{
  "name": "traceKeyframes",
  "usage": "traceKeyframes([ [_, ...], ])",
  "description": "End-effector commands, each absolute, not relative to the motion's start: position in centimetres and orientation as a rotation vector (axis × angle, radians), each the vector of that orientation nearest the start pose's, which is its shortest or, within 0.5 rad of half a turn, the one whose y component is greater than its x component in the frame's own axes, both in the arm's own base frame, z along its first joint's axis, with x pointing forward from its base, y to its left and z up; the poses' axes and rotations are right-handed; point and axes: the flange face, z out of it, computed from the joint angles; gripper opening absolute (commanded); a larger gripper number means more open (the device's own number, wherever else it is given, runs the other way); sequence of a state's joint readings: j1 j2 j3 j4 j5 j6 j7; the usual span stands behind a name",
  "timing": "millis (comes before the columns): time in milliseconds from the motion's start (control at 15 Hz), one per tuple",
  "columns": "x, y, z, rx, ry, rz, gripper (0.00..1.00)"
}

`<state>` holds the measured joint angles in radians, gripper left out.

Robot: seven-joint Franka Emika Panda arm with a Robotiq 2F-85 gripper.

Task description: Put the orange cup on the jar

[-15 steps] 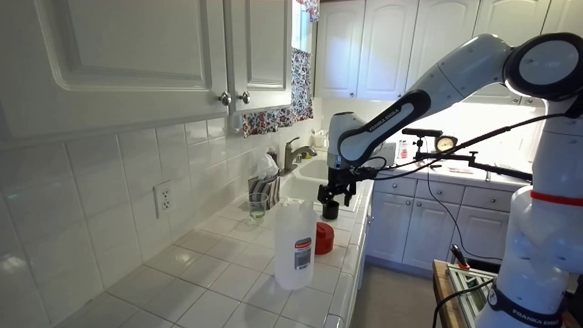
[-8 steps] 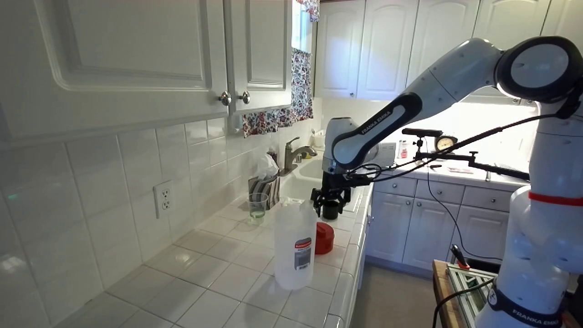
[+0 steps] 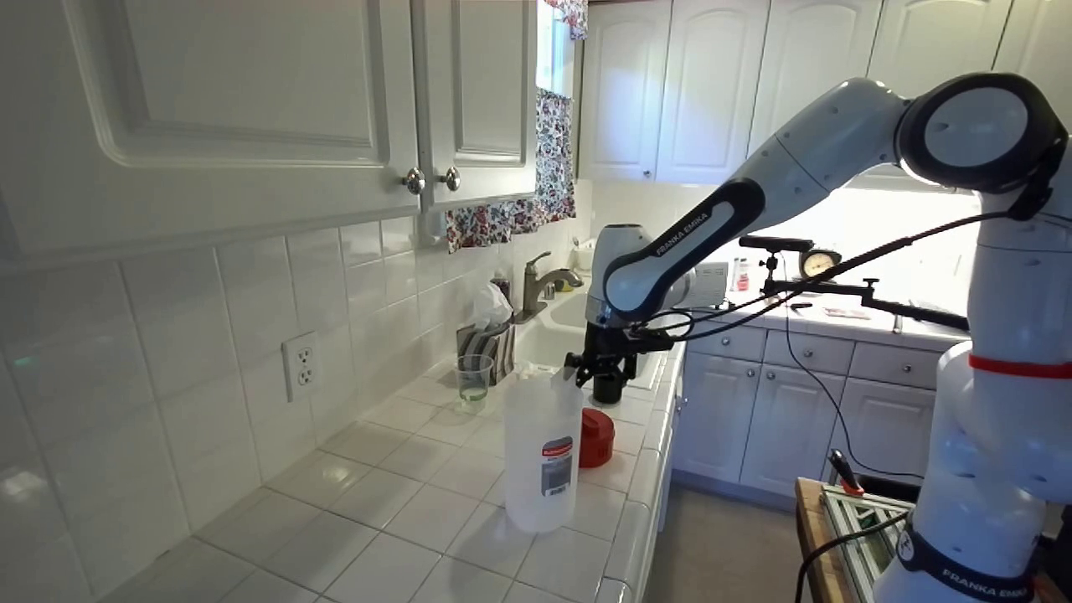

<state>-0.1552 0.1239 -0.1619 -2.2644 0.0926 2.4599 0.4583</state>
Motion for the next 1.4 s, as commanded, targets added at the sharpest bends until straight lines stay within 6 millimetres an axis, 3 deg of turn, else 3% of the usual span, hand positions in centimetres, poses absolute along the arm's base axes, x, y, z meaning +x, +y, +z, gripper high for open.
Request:
traceKeyframes([
  [0,52.2,-16.8,30.7,-2.826,1.206,-0.104,1.00],
  [1000,53.5,-16.8,28.9,-2.863,1.109,-0.071,0.91],
  [1067,53.5,-16.8,28.8,-2.865,1.108,-0.067,0.86],
  [1133,53.5,-16.8,28.6,-2.866,1.108,-0.064,0.67],
  [1200,53.6,-16.8,28.5,-2.866,1.107,-0.061,0.67],
  [1333,53.7,-16.9,28.3,-2.866,1.112,-0.057,0.52],
])
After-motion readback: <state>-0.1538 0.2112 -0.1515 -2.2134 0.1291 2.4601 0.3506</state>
